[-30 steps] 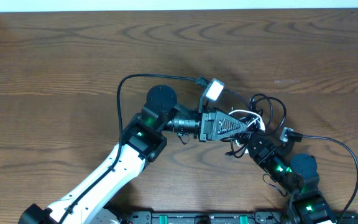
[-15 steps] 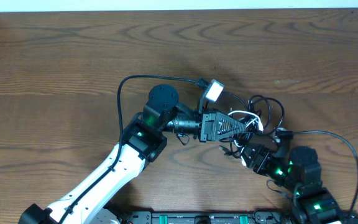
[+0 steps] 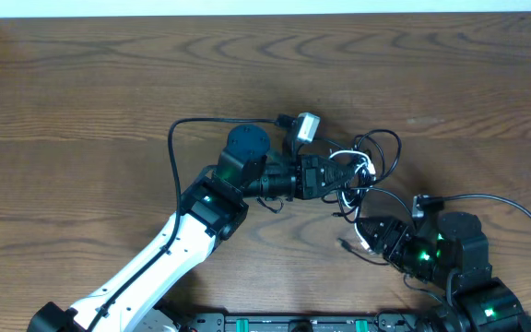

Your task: Untangle cables

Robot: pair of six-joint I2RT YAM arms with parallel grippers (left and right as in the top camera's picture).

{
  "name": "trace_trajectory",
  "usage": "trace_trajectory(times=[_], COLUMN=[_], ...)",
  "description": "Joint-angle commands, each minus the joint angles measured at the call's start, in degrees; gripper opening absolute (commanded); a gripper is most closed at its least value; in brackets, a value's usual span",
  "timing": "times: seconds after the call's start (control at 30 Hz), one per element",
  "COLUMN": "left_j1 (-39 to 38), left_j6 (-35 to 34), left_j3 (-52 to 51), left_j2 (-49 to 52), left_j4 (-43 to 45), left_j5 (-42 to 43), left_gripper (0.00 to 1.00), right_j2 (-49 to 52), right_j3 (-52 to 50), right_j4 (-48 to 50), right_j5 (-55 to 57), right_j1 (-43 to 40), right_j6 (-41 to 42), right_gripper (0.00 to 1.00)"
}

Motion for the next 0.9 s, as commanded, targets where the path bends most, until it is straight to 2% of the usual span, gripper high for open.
trace_trajectory(times=[0.0,0.1,0.2,0.27,0.3,0.4,0.43,0.5,0.6,0.77,0.87], left_j1=[0.04,0.02,0.04,0.04,0.04,0.04,0.07,0.26,0.59,0.59,0.59], left_j6=[-0.15,-0.13,0.92,4.61,7.08,11.54,12.17,12.61,17.05,23.78,24.17], left_j3=[1.79,1.79,1.79,1.79,1.79,1.79,1.79,1.79,1.79,1.79,1.79], left_j2=[-0.31,-0.31,-0.31,-0.31,-0.31,-0.33,-0.33,-0.33,-0.33,-0.31,-0.31], left_j4=[0.61,0.59,0.59,0.52,0.39,0.42,0.44,0.42,0.37,0.0,-0.02], left_j5=[-2.32,-2.32,-2.32,-2.32,-2.32,-2.29,-2.29,-2.27,-2.27,-2.25,-2.27], left_gripper=[0.08,0.08,0.08,0.08,0.08,0.08,0.07,0.08,0.08,0.08,0.08], right_j2=[-0.22,-0.22,-0.22,-0.24,-0.22,-0.24,-0.22,-0.24,-0.24,-0.24,-0.24], right_j3=[1.11,1.11,1.11,1.11,1.11,1.11,1.11,1.2,2.82,7.98,8.9], right_j4=[-0.2,0.22,1.2,1.73,1.55,-0.81,-1.81,-3.23,-3.93,-3.1,0.31], right_j5=[-6.1,-5.84,-5.33,-2.71,1.01,11.13,14.32,20.31,21.24,14.75,4.59], right_j1=[0.55,0.55,0.55,0.52,0.52,0.52,0.52,0.5,0.48,0.48,0.48], right_j6=[13.46,20.87,22.97,21.55,18.45,10.64,8.13,3.91,-0.79,-2.86,0.9], right_gripper=[0.54,0.56,0.58,0.63,0.74,0.89,0.99,0.99,0.99,0.99,0.99])
